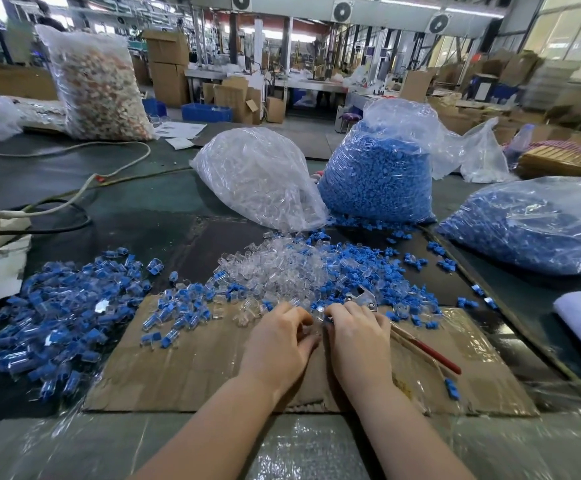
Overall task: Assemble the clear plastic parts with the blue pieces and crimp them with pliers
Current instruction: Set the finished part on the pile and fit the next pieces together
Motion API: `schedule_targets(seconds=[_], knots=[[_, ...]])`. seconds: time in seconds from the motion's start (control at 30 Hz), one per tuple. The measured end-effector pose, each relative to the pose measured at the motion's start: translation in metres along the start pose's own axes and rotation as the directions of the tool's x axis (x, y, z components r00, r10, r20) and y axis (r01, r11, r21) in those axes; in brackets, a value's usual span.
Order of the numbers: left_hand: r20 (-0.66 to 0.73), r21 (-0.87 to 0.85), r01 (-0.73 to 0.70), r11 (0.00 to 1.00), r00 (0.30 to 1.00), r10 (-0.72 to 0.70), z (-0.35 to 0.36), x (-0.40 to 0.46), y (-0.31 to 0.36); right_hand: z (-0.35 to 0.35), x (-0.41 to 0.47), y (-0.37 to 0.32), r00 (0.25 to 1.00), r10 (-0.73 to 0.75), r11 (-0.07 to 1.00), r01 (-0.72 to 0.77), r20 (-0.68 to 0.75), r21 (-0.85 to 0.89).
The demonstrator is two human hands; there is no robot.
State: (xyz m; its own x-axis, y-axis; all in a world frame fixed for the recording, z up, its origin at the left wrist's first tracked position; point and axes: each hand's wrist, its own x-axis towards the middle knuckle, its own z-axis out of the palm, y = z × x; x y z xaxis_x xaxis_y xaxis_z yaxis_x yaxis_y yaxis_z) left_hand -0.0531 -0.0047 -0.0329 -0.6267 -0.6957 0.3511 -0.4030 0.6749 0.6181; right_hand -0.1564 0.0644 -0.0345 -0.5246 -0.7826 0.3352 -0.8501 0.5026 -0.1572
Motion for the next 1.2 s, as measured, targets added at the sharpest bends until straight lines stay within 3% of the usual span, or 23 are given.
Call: schedule_targets(seconds=[0.33,0.63,0.8,1.0,1.2], knots=[[-0.121,-0.11,0.018,0.994,0.992,-0.032,0.001,-0.005,-0.001,0.003,-0.009,0.0,0.985,-0.003,0.985,0.032,-0.173,0.168],[-0.13,-0.122,-0.019,0.992,0.992,0.003,-0.002,-0.007,-0.001,0.001,-0.011,0.001,0.969,-0.027,0.973,0.082,-0.247,0.216],[-0.119,-0.287,0.077,0.955,0.986,-0.115,-0.001,-0.007,-0.005,-0.001,-0.013,0.001,0.958,-0.039,0.944,0.129,-0.285,0.304],[-0.08,-0.254,0.134,0.958,0.984,-0.159,-0.001,-0.003,-0.009,-0.003,-0.013,0.002,0.967,-0.017,0.922,0.114,-0.255,0.371],[0.002,-0.412,0.25,0.876,0.962,-0.274,-0.003,-0.003,-0.009,-0.005,-0.014,0.0,0.968,-0.082,0.899,0.174,-0.236,0.402]])
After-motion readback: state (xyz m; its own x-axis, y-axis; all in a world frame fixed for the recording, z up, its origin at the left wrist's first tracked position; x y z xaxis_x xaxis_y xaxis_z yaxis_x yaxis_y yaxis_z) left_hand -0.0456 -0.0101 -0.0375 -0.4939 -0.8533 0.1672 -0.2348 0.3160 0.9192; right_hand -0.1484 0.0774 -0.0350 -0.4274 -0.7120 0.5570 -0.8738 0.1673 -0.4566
